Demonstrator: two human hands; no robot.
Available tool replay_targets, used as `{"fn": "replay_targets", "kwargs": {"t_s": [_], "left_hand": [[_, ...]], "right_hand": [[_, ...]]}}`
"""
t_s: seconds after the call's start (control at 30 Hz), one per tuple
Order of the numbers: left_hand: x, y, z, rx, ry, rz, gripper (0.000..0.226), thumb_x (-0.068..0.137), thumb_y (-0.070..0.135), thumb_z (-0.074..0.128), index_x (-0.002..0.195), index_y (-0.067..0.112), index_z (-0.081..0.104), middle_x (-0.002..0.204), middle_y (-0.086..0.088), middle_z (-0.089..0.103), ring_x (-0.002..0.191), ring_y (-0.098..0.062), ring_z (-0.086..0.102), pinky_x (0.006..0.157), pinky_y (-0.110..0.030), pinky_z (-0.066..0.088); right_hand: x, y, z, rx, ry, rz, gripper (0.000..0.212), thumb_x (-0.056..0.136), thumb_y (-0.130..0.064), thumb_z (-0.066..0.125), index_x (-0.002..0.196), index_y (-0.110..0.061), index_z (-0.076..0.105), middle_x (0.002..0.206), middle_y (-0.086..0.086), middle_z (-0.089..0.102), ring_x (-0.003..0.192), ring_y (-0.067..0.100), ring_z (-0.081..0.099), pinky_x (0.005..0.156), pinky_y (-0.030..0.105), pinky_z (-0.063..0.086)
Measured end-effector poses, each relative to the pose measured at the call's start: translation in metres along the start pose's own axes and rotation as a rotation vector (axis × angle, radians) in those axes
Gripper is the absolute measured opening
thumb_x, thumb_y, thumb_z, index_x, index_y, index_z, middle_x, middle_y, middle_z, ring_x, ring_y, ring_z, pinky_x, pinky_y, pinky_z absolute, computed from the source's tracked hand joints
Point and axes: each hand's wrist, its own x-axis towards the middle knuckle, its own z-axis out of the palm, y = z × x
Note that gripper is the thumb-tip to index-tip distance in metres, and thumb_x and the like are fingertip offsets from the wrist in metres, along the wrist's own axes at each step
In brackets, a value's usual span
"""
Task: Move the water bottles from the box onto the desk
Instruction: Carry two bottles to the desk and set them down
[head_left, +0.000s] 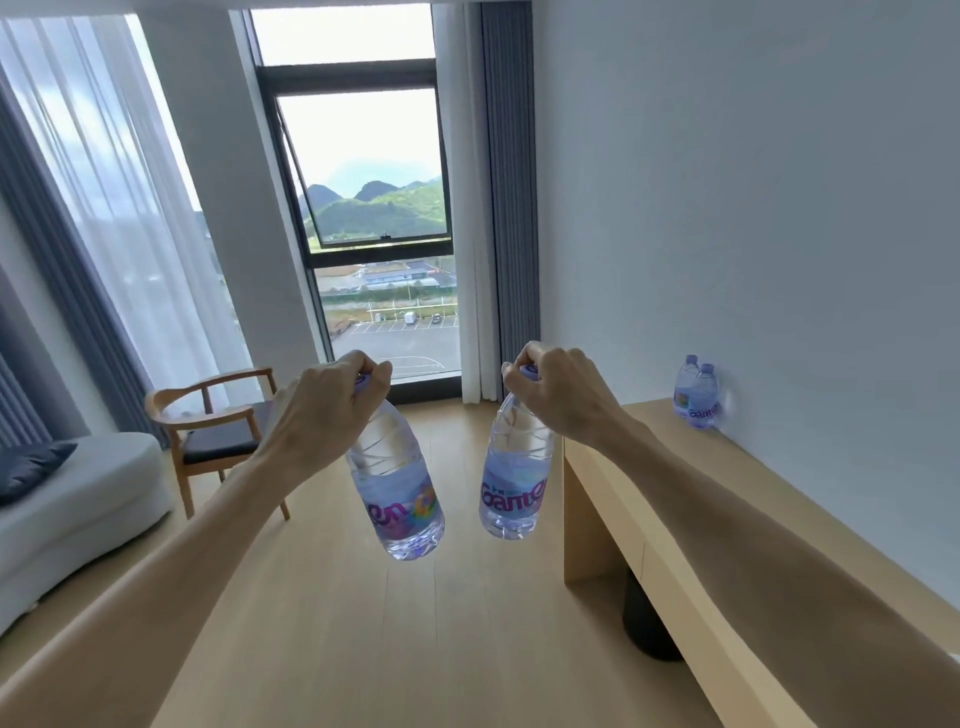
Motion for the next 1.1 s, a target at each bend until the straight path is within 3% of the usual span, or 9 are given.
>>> {"fn": "replay_targets", "kwargs": {"t_s": [0.2,0.43,0.6,0.7,0.87,0.97,1.1], "left_hand": [[0.087,-0.031,0.069,-0.065,0.005,0.018,0.034,0.1,0.039,0.043,0.08,0.014,0.054,0.06,0.006,0.053,0.054,-0.014,0.052,0.054,-0.028,0.038],[0.175,-0.057,0.163,-0.169,-0.033,0.066,0.033,0.1,0.034,0.043,0.075,0.014,0.051,0.057,0.008,0.048,0.051,-0.007,0.046,0.049,-0.022,0.03],[0.247,-0.075,0.245,-0.277,-0.07,0.108,0.034,0.099,0.031,0.046,0.072,0.012,0.05,0.055,0.002,0.05,0.052,-0.018,0.048,0.052,-0.029,0.036],[0.3,-0.081,0.295,-0.338,-0.12,0.183,0.036,0.099,0.032,0.045,0.071,0.011,0.05,0.056,0.001,0.051,0.052,-0.017,0.047,0.051,-0.028,0.034],[0.382,-0.07,0.371,-0.44,-0.192,0.302,0.038,0.098,0.039,0.046,0.073,0.011,0.052,0.057,0.01,0.05,0.053,-0.01,0.048,0.052,-0.024,0.033],[0.419,-0.053,0.417,-0.514,-0.259,0.332,0.038,0.093,0.046,0.043,0.076,0.014,0.055,0.064,0.005,0.06,0.062,-0.022,0.055,0.056,-0.029,0.037],[0.448,-0.016,0.474,-0.583,-0.34,0.387,0.032,0.097,0.037,0.048,0.077,0.013,0.055,0.063,0.005,0.057,0.062,-0.021,0.053,0.058,-0.03,0.035]], "right_hand": [[0.086,0.057,0.027,-0.022,0.009,0.025,0.023,0.099,-0.031,0.05,0.087,-0.012,0.057,0.07,-0.006,0.056,0.058,0.004,0.053,0.048,0.009,0.031],[0.165,0.141,0.06,-0.053,0.05,0.13,0.026,0.097,-0.033,0.051,0.083,-0.012,0.058,0.071,0.001,0.062,0.061,0.016,0.058,0.051,0.02,0.039],[0.215,0.202,0.077,-0.132,0.052,0.207,0.028,0.096,-0.034,0.052,0.077,-0.015,0.053,0.065,-0.003,0.057,0.058,0.013,0.053,0.052,0.022,0.036],[0.251,0.239,0.081,-0.161,0.069,0.288,0.028,0.095,-0.036,0.052,0.078,-0.014,0.055,0.067,-0.001,0.058,0.064,0.021,0.057,0.058,0.029,0.039],[0.289,0.296,0.076,-0.174,0.161,0.438,0.027,0.094,-0.035,0.055,0.082,-0.01,0.057,0.07,0.001,0.062,0.071,0.026,0.058,0.063,0.031,0.042],[0.297,0.328,0.068,-0.174,0.209,0.534,0.028,0.095,-0.035,0.055,0.083,-0.01,0.059,0.074,0.002,0.063,0.074,0.024,0.058,0.069,0.034,0.045],[0.295,0.38,0.051,-0.195,0.26,0.66,0.028,0.094,-0.038,0.055,0.082,-0.013,0.059,0.075,0.002,0.064,0.074,0.023,0.058,0.07,0.036,0.049]]}}
